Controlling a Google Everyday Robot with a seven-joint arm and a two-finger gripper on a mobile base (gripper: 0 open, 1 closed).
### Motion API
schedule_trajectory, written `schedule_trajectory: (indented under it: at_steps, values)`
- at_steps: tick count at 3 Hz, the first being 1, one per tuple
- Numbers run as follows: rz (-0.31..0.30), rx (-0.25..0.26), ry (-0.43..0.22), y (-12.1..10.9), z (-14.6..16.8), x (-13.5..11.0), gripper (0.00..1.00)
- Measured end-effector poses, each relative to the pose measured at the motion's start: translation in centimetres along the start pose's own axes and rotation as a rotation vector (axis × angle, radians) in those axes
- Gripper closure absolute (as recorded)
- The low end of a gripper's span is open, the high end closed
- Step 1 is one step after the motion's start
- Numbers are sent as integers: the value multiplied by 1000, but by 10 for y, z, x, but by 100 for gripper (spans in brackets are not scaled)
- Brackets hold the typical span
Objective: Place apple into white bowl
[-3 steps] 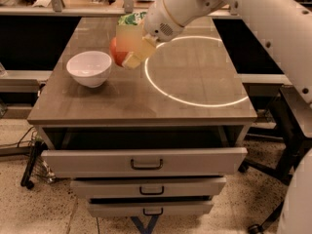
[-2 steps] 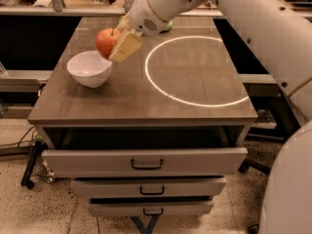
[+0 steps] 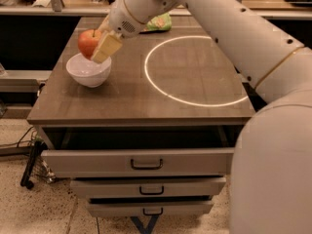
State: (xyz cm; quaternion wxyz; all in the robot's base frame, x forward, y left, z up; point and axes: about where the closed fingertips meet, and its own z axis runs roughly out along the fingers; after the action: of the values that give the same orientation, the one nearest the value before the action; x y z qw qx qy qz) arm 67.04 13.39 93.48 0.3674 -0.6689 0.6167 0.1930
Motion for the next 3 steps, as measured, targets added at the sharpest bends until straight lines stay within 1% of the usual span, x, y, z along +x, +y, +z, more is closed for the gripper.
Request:
schedule_trajectory:
  at_steps: [1, 2, 3]
  values:
    - [-5, -38, -1, 7, 24, -5, 53]
    - [-1, -45, 1, 8, 32, -4, 31]
    - [11, -57, 6, 12, 37, 1, 1]
